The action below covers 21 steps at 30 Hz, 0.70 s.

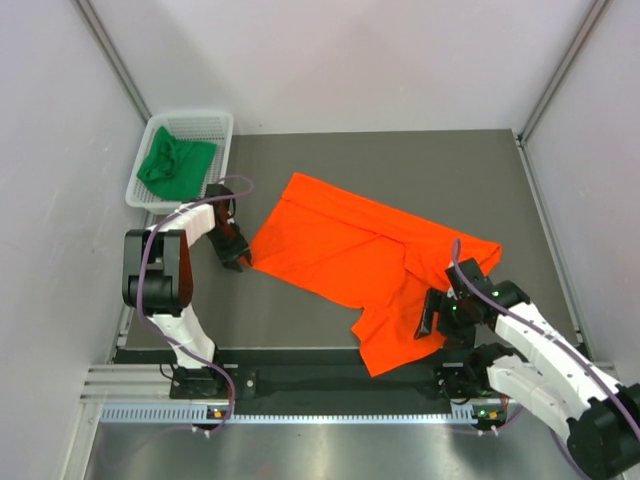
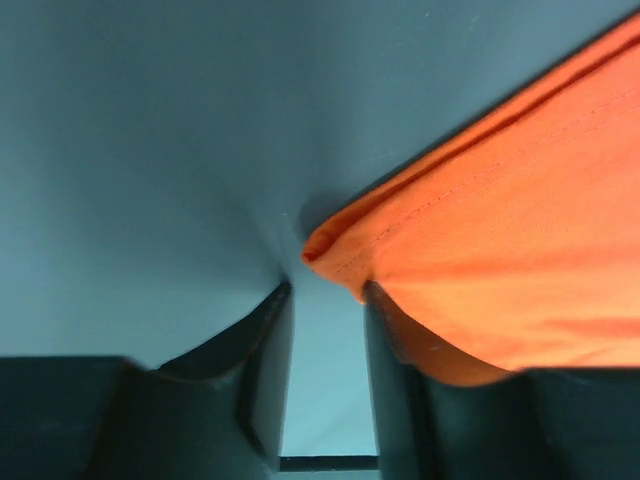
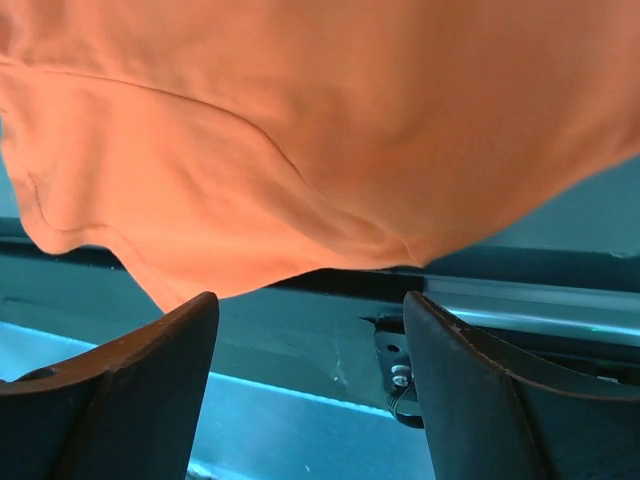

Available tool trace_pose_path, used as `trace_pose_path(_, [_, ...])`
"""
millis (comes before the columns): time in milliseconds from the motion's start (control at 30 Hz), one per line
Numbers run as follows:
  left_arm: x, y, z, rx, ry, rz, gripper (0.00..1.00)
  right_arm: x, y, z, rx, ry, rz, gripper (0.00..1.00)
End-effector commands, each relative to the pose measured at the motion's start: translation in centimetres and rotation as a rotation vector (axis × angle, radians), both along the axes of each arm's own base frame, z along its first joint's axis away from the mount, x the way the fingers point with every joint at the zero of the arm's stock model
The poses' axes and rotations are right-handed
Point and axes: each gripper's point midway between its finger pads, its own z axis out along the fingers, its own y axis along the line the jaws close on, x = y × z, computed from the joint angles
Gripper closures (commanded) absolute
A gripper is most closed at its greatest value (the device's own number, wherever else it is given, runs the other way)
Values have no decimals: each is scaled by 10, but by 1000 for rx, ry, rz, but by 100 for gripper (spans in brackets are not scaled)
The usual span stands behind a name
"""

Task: Fold and stack the t-shirts
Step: Fold the tshirt

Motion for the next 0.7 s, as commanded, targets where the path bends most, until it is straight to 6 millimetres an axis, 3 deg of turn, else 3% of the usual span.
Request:
trace_pose_path(0, [-1, 5, -13, 24, 1, 12, 62, -7, -6, -1, -23, 13, -82, 25])
trace_pose_path(100, [0, 9, -12, 39, -15, 10, 71, -12, -4, -2, -22, 23, -93, 24])
trace_pose_path(200, [2, 9, -7, 42, -38, -3, 85, -13, -5, 2, -40, 37, -103, 24])
trace_pose_path(233, [3, 9, -5, 40, -46, -11, 97, -13, -5, 4, -45, 29, -95, 24])
trace_pose_path(267, [5, 9, -4, 41, -52, -14, 100, -10, -3, 9, -44, 14, -97, 24])
trace_pose_path(400, [10, 7, 7, 31, -89, -20, 100, -20, -5, 4, -69, 73, -127, 25])
trace_pose_path(533, [13, 6, 19, 25, -131, -24, 100, -5, 0, 0, -63, 19, -138, 30])
trace_pose_path(600, [13, 5, 24, 19, -146, -20, 100, 1, 8, -2, -34, 17, -159, 43])
trace_pose_path(667, [13, 4, 26, 10, -155, -21, 100, 6, 16, -8, -8, 10, -171, 48])
